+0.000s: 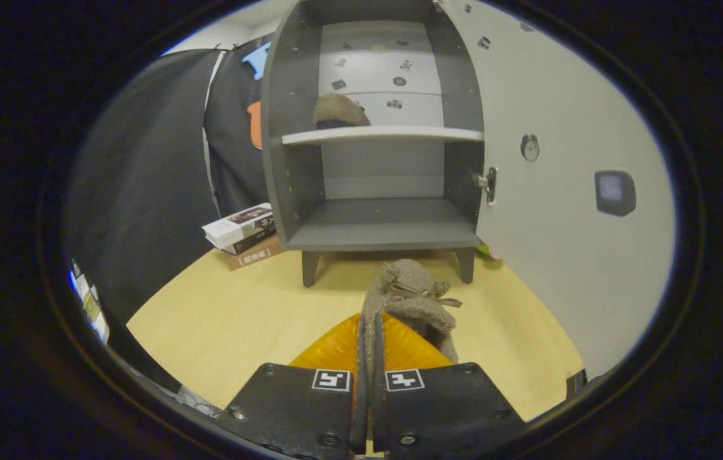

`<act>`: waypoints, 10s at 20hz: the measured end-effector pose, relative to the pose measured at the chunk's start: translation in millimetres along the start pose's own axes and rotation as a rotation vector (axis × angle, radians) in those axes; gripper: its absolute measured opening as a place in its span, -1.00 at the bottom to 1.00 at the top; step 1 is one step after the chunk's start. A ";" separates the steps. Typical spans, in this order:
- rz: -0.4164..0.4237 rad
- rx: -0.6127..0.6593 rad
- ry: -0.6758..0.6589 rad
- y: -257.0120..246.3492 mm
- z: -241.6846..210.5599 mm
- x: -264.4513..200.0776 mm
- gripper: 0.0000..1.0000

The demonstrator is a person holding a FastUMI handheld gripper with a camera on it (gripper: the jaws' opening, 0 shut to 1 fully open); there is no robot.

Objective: Open the shoe cabinet door, grab the shoes and put them into the shoe cabinet, then close the shoe cabinet door.

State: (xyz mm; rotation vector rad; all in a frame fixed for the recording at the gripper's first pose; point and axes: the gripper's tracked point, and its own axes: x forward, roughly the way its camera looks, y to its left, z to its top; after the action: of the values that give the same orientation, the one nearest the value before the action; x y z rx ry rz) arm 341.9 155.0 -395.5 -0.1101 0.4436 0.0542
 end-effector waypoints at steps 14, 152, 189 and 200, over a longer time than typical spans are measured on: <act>0.124 -0.093 -0.263 47.0 198.2 -97.7 -0.86; 0.062 -0.079 -0.249 -167.5 303.2 -214.2 0.78; 0.004 0.060 -0.319 -7.4 251.3 -222.0 0.94; 0.039 -0.009 -0.366 -6.1 197.0 -279.1 0.94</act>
State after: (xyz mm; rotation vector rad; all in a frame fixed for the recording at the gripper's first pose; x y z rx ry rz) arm 174.4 164.3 -97.8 -0.0976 0.0796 0.1122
